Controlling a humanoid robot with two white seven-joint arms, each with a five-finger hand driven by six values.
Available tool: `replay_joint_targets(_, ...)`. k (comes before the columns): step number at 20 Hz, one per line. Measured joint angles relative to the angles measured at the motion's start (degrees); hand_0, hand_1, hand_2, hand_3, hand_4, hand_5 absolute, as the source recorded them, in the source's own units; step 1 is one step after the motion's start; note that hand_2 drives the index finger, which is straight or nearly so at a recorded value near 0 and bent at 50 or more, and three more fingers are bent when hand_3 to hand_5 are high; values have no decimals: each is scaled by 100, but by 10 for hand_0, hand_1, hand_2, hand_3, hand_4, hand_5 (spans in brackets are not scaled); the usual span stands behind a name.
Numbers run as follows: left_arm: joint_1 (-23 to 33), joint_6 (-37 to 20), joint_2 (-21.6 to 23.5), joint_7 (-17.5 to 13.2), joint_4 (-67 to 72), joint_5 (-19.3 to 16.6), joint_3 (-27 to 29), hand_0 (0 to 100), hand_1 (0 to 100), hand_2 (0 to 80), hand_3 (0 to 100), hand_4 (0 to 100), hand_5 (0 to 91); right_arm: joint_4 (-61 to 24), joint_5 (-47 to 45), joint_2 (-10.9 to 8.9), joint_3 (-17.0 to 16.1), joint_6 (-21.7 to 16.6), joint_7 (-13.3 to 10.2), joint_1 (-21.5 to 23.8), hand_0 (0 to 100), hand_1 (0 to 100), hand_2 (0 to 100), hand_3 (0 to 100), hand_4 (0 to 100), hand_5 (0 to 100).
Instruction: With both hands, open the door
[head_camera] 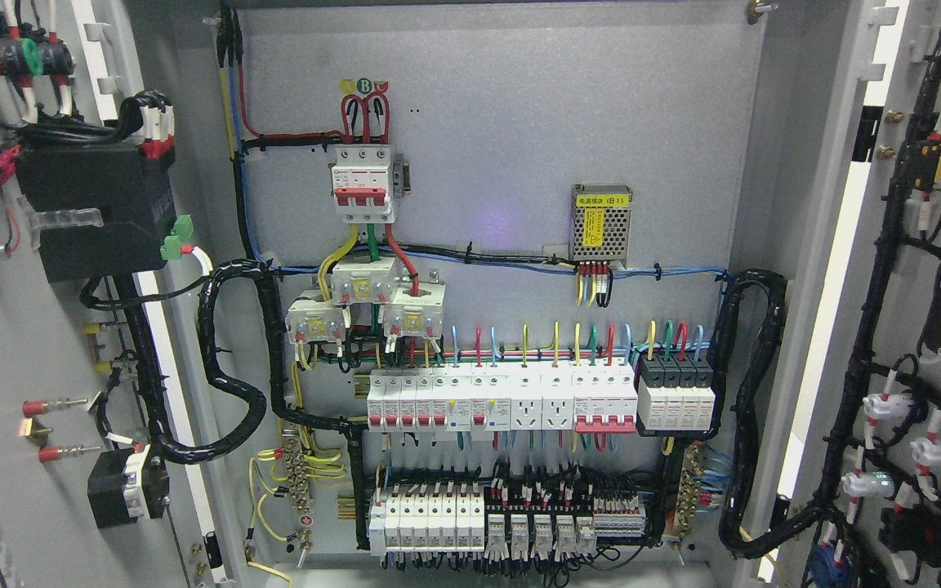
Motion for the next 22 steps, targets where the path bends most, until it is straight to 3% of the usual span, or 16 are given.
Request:
replay_joint_targets(11, -124, -2, 91, 30, -50, 300, 137, 0, 0, 0, 0, 29, 0, -270, -697, -123, -129, -30, -10, -246, 0, 0, 0, 0, 0, 0)
replay_joint_targets(22, -129, -3, 218, -15, -73, 556, 235, 0, 0, 0, 0, 29, 0, -224, -1484, -364, -470, 227, -43, -486, 0, 0, 0, 0, 0, 0)
